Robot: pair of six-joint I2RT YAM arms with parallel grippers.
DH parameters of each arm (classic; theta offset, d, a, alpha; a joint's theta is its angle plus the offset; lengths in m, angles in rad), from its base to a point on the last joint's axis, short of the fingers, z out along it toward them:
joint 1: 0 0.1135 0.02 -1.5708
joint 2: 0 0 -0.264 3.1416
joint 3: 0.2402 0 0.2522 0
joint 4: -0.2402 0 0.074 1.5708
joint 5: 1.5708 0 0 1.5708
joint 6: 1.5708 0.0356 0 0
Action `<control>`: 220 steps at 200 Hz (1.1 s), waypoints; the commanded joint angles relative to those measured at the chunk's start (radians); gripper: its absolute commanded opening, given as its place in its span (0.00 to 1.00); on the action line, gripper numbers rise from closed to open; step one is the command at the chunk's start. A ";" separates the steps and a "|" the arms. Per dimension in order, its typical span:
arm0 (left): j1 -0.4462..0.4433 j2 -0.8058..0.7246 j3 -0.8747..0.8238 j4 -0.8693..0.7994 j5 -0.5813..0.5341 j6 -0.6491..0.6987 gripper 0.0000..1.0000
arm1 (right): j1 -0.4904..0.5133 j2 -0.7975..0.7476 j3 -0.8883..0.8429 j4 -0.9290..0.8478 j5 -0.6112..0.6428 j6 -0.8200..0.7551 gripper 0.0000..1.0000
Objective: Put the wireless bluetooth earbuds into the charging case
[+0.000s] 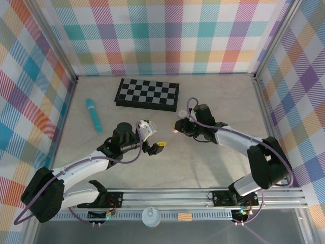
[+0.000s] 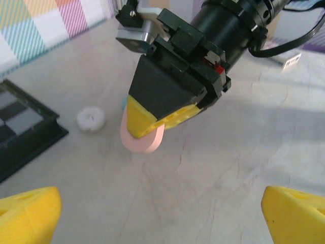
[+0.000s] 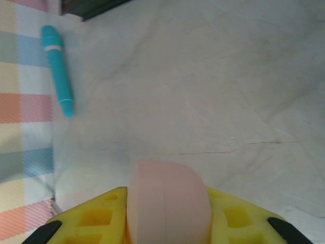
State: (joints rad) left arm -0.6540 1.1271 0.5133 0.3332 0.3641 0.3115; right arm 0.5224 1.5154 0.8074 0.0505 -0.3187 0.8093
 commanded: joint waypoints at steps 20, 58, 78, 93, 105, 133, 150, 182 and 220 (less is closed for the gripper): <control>-0.007 0.004 0.021 -0.102 -0.015 0.034 1.00 | -0.013 0.118 -0.028 0.110 0.052 -0.011 0.17; -0.007 0.008 0.036 -0.138 0.015 0.057 1.00 | -0.025 0.192 -0.029 0.133 0.075 -0.006 0.18; -0.007 0.006 0.039 -0.141 0.023 0.062 1.00 | -0.033 0.215 -0.030 0.147 0.084 0.006 0.25; -0.007 0.000 0.038 -0.139 0.012 0.061 1.00 | -0.033 0.211 -0.024 0.128 0.100 -0.007 0.38; -0.006 -0.013 0.025 -0.109 -0.023 0.041 1.00 | -0.033 0.183 -0.030 0.106 0.141 -0.015 0.50; 0.030 -0.064 -0.020 -0.013 -0.186 -0.050 1.00 | -0.045 0.075 -0.016 -0.026 0.276 -0.083 0.68; 0.069 -0.111 -0.045 0.022 -0.317 -0.088 1.00 | -0.055 -0.006 -0.001 -0.111 0.357 -0.153 0.79; 0.141 -0.154 -0.069 0.039 -0.524 -0.089 1.00 | -0.097 -0.151 0.016 -0.176 0.509 -0.322 0.92; 0.252 -0.123 -0.150 0.166 -0.651 -0.109 1.00 | -0.194 -0.270 -0.021 -0.084 0.586 -0.539 0.96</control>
State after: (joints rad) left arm -0.4648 0.9871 0.4156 0.4026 -0.1455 0.2348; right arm 0.3805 1.2972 0.7975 -0.0723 0.1722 0.4740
